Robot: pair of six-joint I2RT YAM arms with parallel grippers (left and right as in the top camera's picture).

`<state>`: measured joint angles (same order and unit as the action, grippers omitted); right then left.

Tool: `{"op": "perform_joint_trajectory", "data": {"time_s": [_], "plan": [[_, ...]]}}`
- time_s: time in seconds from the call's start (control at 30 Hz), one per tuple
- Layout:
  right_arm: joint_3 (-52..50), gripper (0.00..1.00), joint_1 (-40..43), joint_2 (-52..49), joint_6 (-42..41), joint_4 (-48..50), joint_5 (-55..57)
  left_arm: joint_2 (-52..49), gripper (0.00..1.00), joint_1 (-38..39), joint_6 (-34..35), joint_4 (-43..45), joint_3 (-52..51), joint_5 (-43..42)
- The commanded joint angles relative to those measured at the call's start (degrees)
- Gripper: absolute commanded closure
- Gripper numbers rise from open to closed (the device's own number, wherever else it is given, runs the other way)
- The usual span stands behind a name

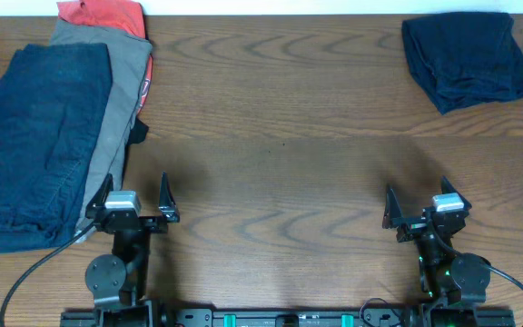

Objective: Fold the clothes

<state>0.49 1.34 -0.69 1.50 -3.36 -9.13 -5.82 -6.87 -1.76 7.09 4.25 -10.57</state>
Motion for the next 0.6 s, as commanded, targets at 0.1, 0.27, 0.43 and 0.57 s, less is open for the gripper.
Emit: {"op": "perform_joint_trajectory", "data": {"time_s": [0.1, 0.27, 0.43, 0.57], "plan": [[-0.17, 0.01, -0.66, 0.37, -0.15, -0.11, 0.33, 4.57, 0.02, 2.25, -1.66, 0.83, -3.74, 0.59], [-0.17, 0.01, -0.66, 0.37, -0.15, -0.11, 0.33, 5.73, 0.02, 3.65, -2.91, -0.02, -4.02, 1.4], [-0.17, 0.01, -0.66, 0.37, -0.15, -0.11, 0.33, 5.73, 0.02, 5.18, -5.9, -2.84, -4.02, 1.4], [-0.17, 0.01, -0.66, 0.37, -0.15, -0.11, 0.33, 5.73, 0.02, 5.31, -5.95, -7.1, -4.02, 1.38]]}}
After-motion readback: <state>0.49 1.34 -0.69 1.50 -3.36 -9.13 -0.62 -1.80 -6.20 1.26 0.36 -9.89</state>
